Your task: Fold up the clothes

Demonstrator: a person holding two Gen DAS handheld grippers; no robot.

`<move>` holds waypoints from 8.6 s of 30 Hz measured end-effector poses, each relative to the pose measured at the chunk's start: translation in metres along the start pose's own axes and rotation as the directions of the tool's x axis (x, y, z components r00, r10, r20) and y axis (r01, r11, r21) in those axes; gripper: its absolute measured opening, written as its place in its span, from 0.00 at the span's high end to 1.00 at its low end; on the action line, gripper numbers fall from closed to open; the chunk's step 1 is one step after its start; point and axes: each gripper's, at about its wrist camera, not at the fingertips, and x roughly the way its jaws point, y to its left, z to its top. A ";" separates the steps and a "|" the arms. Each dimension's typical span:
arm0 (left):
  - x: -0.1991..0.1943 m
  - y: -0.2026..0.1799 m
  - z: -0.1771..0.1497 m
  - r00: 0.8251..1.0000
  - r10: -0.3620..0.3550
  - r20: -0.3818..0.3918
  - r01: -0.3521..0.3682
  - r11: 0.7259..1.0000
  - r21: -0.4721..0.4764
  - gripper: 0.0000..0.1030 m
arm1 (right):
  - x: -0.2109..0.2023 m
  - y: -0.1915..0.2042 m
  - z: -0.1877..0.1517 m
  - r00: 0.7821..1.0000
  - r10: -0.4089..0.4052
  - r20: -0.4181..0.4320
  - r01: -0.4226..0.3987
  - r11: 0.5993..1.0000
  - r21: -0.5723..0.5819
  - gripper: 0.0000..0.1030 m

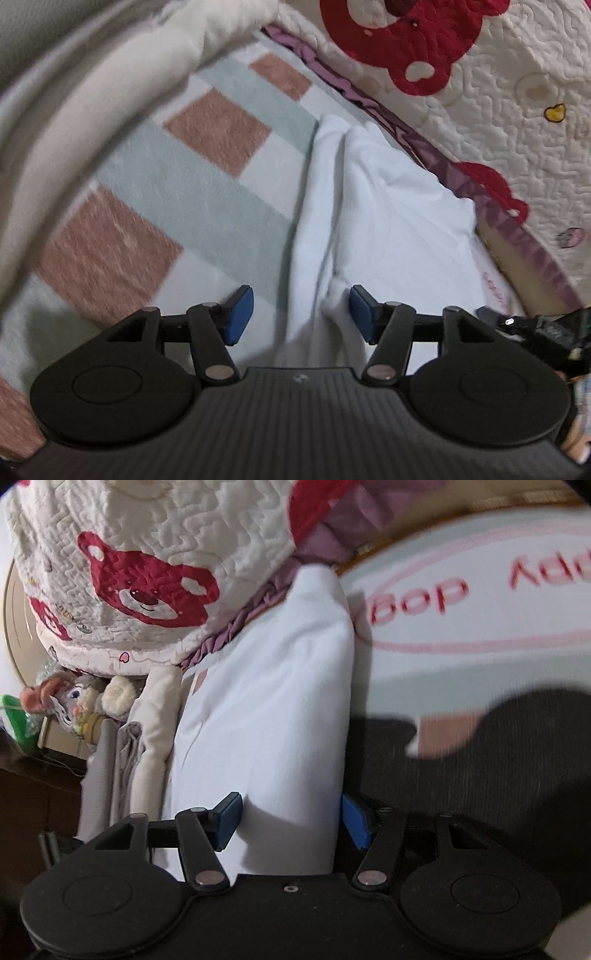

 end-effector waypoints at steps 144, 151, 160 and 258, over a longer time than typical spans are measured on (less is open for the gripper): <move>-0.261 0.099 0.158 0.875 0.439 0.202 -0.464 0.880 0.099 0.85 | 0.204 0.328 -0.090 0.876 0.412 -0.251 -0.463 0.863 -0.202 0.80; -0.265 0.116 0.174 0.864 0.492 0.103 -0.496 0.869 0.005 0.81 | 0.219 0.303 -0.098 0.807 0.479 -0.346 -0.460 0.877 0.141 0.84; -0.283 0.039 0.140 0.692 0.522 0.498 -0.656 0.743 0.132 0.75 | 0.203 0.317 -0.115 0.857 0.399 -0.327 -0.436 0.899 -0.045 0.86; -0.219 -0.137 -0.151 0.645 0.634 0.427 -0.737 0.663 0.130 0.01 | -0.085 0.232 -0.173 0.963 0.248 0.103 -0.060 0.574 -0.817 0.28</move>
